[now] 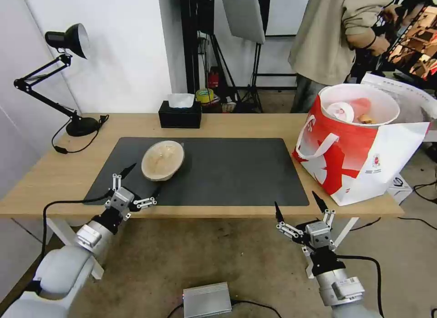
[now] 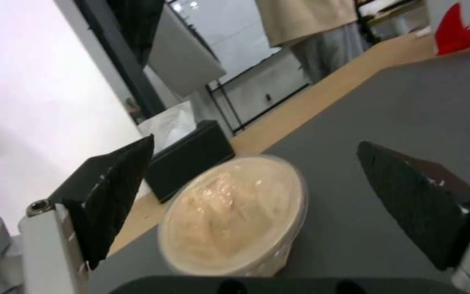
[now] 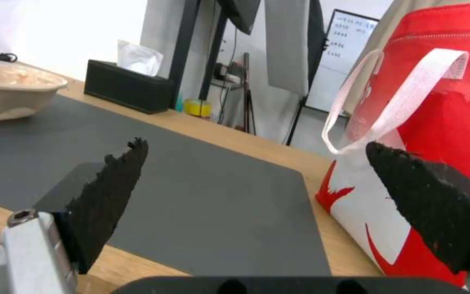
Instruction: Pick up the trash from the table and place it into the takeout bag.
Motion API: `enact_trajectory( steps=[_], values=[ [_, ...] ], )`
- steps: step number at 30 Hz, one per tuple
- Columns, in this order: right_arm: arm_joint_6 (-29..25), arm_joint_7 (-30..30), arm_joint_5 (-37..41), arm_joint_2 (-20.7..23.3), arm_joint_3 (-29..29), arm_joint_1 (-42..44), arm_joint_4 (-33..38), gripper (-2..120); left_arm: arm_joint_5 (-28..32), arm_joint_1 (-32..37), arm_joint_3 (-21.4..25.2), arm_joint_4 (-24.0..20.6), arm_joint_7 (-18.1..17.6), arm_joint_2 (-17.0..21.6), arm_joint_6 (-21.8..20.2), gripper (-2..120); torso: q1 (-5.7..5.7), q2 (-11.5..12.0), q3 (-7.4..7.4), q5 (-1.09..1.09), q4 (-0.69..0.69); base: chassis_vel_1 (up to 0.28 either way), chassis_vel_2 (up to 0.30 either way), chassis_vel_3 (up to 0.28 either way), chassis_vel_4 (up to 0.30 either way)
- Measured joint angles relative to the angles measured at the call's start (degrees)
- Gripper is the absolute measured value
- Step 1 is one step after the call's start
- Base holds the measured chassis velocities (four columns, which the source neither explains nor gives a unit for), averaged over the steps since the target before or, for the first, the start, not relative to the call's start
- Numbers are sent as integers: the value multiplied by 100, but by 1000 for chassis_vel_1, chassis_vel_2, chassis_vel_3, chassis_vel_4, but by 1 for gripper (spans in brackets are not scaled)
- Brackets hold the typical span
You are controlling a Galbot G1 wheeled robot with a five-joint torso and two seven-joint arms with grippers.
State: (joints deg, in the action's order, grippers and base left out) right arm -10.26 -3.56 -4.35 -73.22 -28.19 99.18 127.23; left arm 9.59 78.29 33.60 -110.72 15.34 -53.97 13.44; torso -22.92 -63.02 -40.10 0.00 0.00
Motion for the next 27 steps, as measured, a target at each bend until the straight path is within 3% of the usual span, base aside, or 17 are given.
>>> enact_trajectory(
  steps=[8,27],
  values=[
    [0,0,0,0,0,0,0,100,66,-447,-336,332,274,183,59,100,0,0,0,0,0,0,0,0,0],
    [0,0,0,1,0,0,0,100,157,-1093,-873,832,553,399,81,100,0,0,0,0,0,0,0,0,0]
  ],
)
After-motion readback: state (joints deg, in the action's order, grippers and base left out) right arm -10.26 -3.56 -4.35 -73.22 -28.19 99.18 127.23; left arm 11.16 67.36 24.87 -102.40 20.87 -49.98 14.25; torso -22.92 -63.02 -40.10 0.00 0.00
